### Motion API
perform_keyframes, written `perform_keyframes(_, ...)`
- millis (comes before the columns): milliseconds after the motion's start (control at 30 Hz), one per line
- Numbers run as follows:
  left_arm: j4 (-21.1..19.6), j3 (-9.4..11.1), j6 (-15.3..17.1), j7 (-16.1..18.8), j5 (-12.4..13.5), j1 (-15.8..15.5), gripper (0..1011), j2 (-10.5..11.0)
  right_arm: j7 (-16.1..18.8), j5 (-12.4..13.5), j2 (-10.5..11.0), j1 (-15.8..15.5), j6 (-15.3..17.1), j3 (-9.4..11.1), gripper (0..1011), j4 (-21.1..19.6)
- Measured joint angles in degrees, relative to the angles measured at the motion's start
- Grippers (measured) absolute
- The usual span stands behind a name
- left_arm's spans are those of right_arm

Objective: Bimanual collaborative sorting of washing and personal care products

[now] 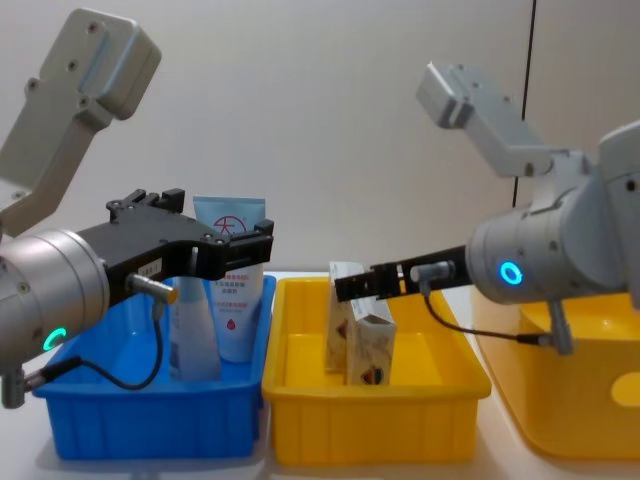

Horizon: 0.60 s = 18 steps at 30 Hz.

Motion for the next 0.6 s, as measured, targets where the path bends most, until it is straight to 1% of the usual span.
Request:
perform_keyframes(400,0.0,0.0,0.0,0.0,0.0,0.0,1001,0.0,-1.02,-1.38,-1.79,1.32,0.36,-0.6,1003,4.27)
perform_keyframes(600,0.0,0.0,0.0,0.0,0.0,0.0,1002,0.0,-1.18,-1.6,-2.39,1.6,0.73,-0.59,1003,5.48)
